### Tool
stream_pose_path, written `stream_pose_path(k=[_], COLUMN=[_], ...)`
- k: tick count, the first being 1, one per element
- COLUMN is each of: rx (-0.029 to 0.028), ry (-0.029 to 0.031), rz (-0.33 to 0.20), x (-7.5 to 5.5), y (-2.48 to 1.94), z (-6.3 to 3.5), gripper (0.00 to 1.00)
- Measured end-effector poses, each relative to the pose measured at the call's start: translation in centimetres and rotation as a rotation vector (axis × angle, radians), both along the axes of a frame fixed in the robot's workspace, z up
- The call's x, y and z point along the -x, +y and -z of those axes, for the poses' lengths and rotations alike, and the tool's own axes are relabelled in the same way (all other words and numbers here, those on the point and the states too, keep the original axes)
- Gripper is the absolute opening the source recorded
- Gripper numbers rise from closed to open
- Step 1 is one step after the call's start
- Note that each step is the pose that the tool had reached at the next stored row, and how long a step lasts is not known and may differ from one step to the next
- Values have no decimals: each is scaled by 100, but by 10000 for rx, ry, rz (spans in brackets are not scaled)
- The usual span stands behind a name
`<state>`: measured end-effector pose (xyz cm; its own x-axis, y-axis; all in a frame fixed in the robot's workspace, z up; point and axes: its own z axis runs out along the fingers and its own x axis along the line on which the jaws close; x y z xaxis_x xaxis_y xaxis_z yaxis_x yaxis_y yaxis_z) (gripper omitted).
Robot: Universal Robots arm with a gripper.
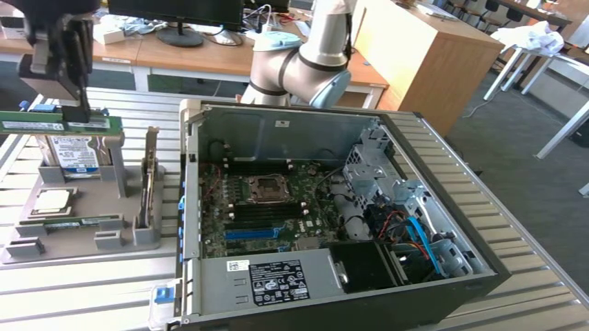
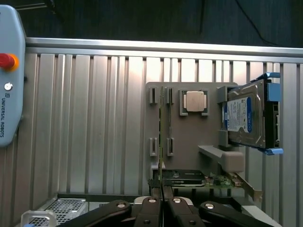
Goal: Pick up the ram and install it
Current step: 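Pick up the ram and move it above insertion slot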
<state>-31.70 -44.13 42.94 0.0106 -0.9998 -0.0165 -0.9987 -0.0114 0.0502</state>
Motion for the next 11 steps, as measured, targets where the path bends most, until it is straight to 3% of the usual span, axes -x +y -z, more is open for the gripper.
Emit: stream_pose_path(k=[11], rx=[0], ry=[30], rz=[-2], x=[-247], y=[0], z=[0], gripper=[11])
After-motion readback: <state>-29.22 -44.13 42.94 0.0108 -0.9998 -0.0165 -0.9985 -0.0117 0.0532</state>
